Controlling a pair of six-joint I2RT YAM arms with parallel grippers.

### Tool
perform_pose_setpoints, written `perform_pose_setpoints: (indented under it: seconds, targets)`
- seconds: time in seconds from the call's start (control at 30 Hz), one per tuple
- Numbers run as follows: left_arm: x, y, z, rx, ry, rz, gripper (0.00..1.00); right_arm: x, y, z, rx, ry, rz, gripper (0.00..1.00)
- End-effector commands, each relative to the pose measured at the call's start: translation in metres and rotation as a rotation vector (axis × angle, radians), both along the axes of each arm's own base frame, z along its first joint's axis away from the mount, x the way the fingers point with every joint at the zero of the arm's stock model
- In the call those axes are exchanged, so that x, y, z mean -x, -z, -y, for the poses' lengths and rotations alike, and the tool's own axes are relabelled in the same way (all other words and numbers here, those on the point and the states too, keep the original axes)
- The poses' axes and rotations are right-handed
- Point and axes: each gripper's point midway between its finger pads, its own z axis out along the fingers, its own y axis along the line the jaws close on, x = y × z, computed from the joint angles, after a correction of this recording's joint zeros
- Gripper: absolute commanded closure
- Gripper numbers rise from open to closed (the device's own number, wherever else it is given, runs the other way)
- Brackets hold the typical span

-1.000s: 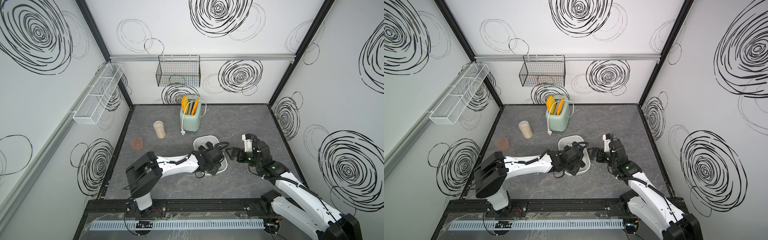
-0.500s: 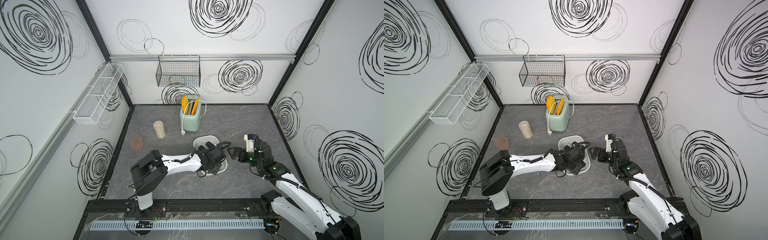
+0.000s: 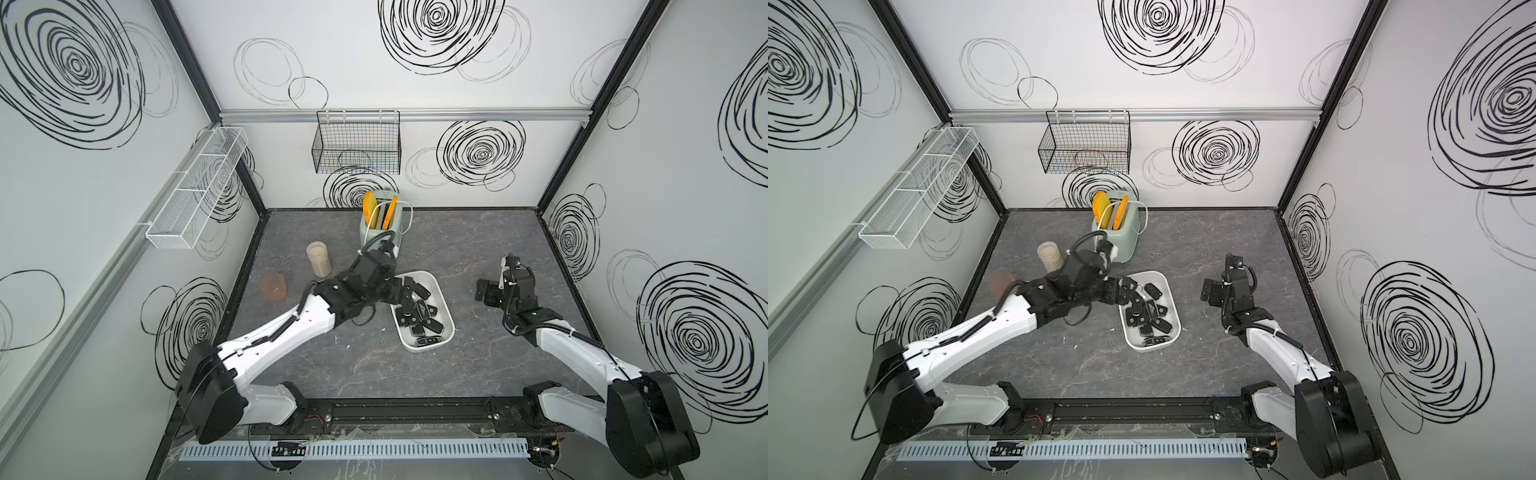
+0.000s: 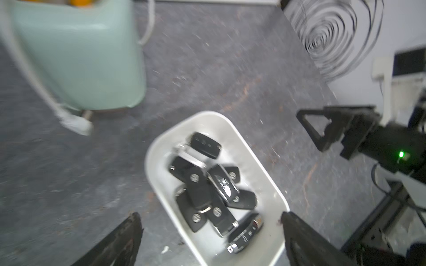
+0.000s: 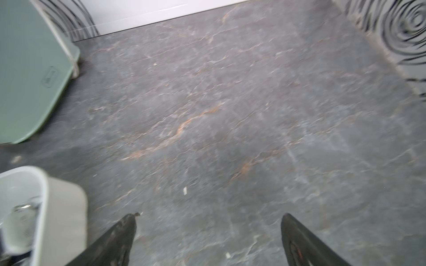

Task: Place the car key into the storage box
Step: Place the car key in the storage box, then reset both arms

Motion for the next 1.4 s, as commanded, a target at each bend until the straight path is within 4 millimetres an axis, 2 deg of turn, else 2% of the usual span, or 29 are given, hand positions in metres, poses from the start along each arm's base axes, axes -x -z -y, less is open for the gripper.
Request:
perform_pose_setpoints:
  seconds: [0.0,0.17,0.23,0.27,0.4,0.47,0.53,0.57,0.7,0.83,1.03,1.1,1.13,1.17,1.23,1.3,1.37]
  targets:
    - [-0.014,-0.001,-0.063,0.028,-0.138,0.031,0.02,-0.022,-0.021,0.033,0.202,0.078,0.109,0.01]
    - [-0.025,0.005,-0.183,0.022,-0.42,0.123,0.02,-0.026,-0.018,0.052,0.213,0.132,0.219,0.01]
    - [-0.023,0.015,-0.215,-0.049,-0.505,0.136,0.02,-0.026,-0.021,0.053,0.231,0.131,0.275,0.01]
    - [-0.023,0.019,-0.222,-0.12,-0.516,0.145,0.02,-0.028,-0.021,0.054,0.24,0.131,0.29,0.01]
    - [-0.026,0.029,-0.23,-0.203,-0.5,0.233,0.02,-0.034,-0.016,0.055,0.258,0.127,0.326,0.01]
    - [-0.028,0.032,-0.232,-0.226,-0.497,0.283,0.02,-0.038,-0.019,0.054,0.269,0.118,0.347,0.01]
    - [-0.028,0.037,-0.236,-0.255,-0.502,0.33,0.02,-0.037,-0.033,0.054,0.269,0.117,0.444,0.01]
    - [-0.028,0.041,-0.238,-0.274,-0.505,0.348,0.02,-0.038,-0.034,0.057,0.265,0.123,0.466,0.01]
    - [-0.032,0.051,-0.243,-0.28,-0.508,0.407,0.02,-0.043,-0.022,0.063,0.201,0.1,0.433,0.01]
    - [-0.041,0.06,-0.248,-0.261,-0.528,0.447,0.02,-0.043,-0.021,0.068,0.134,0.065,0.447,0.01]
    - [-0.061,0.062,-0.249,-0.239,-0.528,0.537,0.02,-0.043,-0.019,0.056,0.121,-0.018,0.453,0.01]
    - [-0.067,0.063,-0.249,-0.23,-0.532,0.56,0.02,-0.035,-0.016,0.047,0.105,-0.091,0.489,0.01]
    - [-0.071,0.063,-0.249,-0.22,-0.537,0.571,0.02,-0.032,-0.022,0.048,0.103,-0.086,0.538,0.01]
    - [-0.076,0.063,-0.25,-0.206,-0.548,0.565,0.02,-0.033,-0.017,0.048,0.1,-0.089,0.511,0.01]
    - [-0.084,0.07,-0.242,-0.196,-0.503,0.557,0.02,-0.035,-0.017,0.048,0.1,-0.094,0.494,0.01]
    - [-0.088,0.072,-0.226,-0.226,-0.433,0.56,0.02,-0.034,-0.017,0.048,0.099,-0.093,0.504,0.01]
    - [-0.08,0.069,-0.218,-0.252,-0.417,0.605,0.02,-0.034,-0.018,0.047,0.1,-0.094,0.502,0.01]
